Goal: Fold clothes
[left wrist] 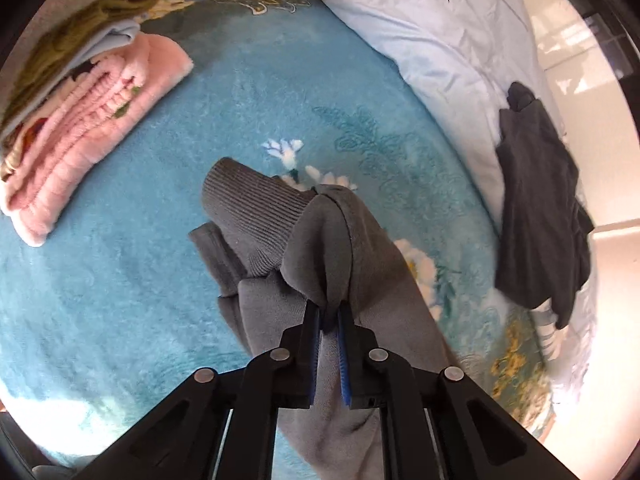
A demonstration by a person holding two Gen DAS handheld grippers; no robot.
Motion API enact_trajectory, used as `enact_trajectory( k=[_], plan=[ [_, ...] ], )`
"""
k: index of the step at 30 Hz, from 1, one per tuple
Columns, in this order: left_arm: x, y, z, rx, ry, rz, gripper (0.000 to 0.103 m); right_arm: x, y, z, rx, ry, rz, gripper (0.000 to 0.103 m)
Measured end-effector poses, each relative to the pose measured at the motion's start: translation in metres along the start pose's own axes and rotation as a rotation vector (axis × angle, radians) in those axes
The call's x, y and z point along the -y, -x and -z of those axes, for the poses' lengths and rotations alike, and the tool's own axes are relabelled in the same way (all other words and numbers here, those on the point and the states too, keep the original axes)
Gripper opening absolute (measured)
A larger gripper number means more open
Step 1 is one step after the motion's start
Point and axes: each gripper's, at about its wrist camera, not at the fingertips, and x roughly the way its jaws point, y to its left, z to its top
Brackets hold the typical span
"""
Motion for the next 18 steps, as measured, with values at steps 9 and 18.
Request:
enact_trajectory(
  k=[9,18],
  plan=[
    [-0.069,0.033,-0.003,0.105,0.089,0.093,0.054,0.003,-0.028,-0.021,0.017,-0.056,0.045,0.012],
    [-0.1,-0.005,0.008,-0.019,0.158,0.125,0.064,-0.003,-0.008,-0.007,0.059,0.037,-0.027,0.059]
  ],
)
